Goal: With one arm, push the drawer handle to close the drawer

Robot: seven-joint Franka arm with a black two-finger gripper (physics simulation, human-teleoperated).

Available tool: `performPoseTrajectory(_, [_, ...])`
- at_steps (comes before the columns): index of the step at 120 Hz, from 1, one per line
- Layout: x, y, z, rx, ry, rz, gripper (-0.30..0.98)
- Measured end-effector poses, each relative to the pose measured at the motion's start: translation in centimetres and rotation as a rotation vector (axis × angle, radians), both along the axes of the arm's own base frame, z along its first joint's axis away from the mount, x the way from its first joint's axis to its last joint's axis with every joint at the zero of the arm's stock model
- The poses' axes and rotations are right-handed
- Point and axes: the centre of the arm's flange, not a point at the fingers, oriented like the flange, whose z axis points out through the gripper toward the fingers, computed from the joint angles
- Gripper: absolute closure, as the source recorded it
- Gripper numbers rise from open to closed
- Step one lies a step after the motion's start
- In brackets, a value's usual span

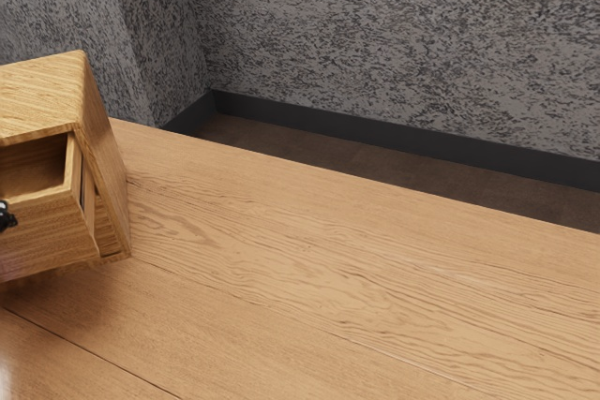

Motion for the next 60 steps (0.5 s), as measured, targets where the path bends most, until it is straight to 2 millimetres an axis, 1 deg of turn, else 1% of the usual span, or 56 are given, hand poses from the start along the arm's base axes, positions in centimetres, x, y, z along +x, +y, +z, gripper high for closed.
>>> performPoseTrajectory(8, [0.5,0.7,0.1,0.005,0.000,0.009,0.78])
performPoseTrajectory(20, [1.2,1.8,-0.7,0.003,0.010,0.018,0.79])
performPoseTrajectory(33, [2.4,2.8,-1.3,0.000,0.013,0.010,0.78])
performPoseTrajectory(60, [4.8,4.6,-1.4,0.012,0.004,0.009,0.79])
